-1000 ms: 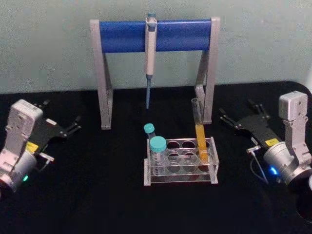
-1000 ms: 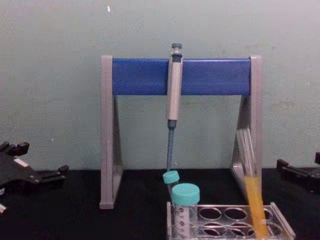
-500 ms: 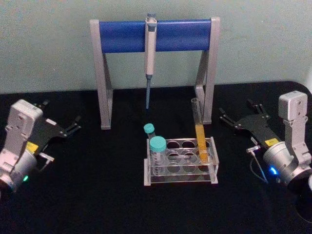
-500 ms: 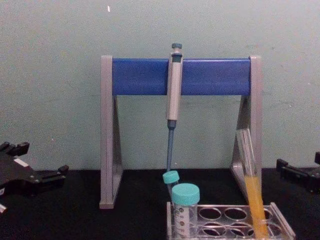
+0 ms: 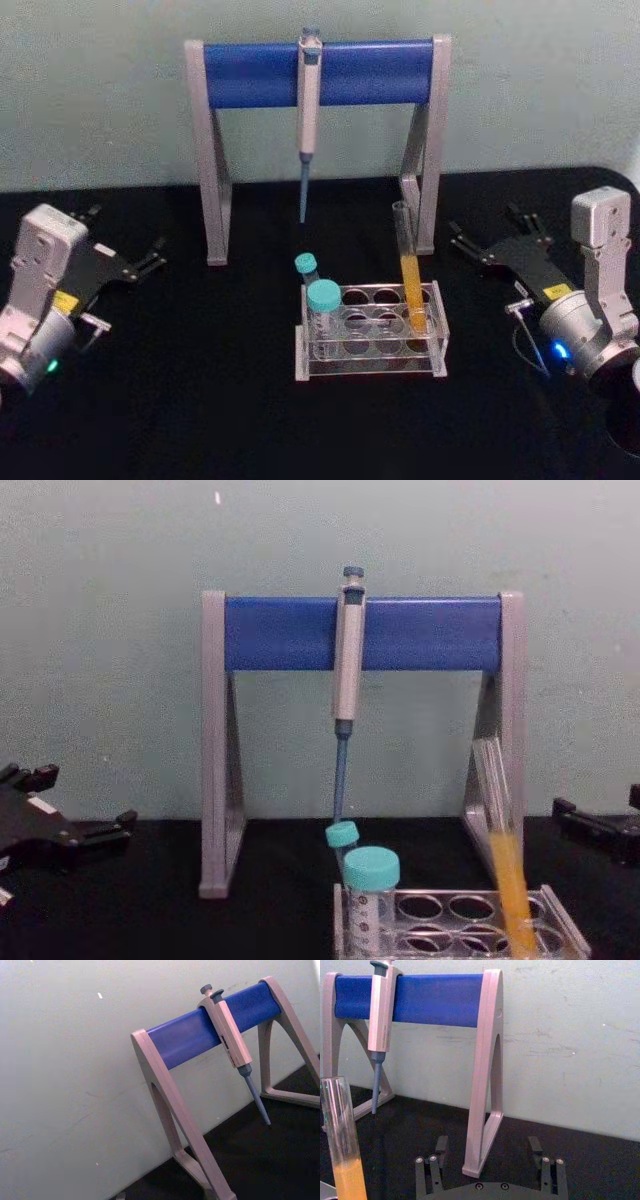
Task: Pick up the test tube from the test tube rack, shake it, then place it back into the test tube rack.
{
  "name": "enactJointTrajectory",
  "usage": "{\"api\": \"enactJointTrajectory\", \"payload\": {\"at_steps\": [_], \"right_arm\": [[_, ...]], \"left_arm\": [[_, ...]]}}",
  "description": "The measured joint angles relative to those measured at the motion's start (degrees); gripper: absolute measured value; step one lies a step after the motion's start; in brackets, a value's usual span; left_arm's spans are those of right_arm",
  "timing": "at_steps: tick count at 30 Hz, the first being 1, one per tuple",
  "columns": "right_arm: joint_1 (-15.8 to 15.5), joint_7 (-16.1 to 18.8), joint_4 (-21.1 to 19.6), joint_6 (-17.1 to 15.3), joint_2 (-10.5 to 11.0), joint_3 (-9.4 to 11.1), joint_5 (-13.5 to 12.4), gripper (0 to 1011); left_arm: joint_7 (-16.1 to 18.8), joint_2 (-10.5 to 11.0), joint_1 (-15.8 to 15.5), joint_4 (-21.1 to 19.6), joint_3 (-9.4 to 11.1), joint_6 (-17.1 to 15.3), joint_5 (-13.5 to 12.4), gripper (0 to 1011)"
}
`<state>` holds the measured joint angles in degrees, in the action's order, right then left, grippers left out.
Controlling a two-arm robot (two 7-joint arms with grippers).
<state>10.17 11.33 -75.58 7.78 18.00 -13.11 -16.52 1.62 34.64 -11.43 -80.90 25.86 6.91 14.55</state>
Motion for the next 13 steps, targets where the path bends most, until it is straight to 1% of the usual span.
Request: {"api": "enactJointTrajectory", "payload": {"at_steps": [13], "right_arm": [[0.0, 0.0, 0.0, 0.0, 0.0, 0.0, -0.1, 1000]], "left_arm": [[0.0, 0.0, 0.0, 0.0, 0.0, 0.0, 0.0, 1001]]}}
